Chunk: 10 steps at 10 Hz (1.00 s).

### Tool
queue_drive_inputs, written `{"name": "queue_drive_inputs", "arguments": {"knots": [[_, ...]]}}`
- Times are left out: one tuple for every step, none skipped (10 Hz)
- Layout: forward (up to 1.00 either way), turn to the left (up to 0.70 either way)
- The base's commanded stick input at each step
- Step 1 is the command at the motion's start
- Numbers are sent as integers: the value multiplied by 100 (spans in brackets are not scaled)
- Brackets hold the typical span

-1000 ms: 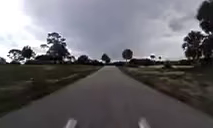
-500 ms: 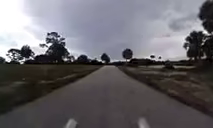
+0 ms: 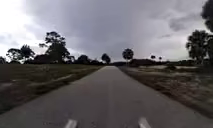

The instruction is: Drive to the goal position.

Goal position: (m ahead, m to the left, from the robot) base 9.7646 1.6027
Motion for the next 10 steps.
{"name": "queue_drive_inputs", "arguments": {"knots": [[100, 0], [100, 0], [100, 0], [100, 0], [100, 0], [100, 0], [100, 0], [100, 0], [100, 0], [100, 0]]}}
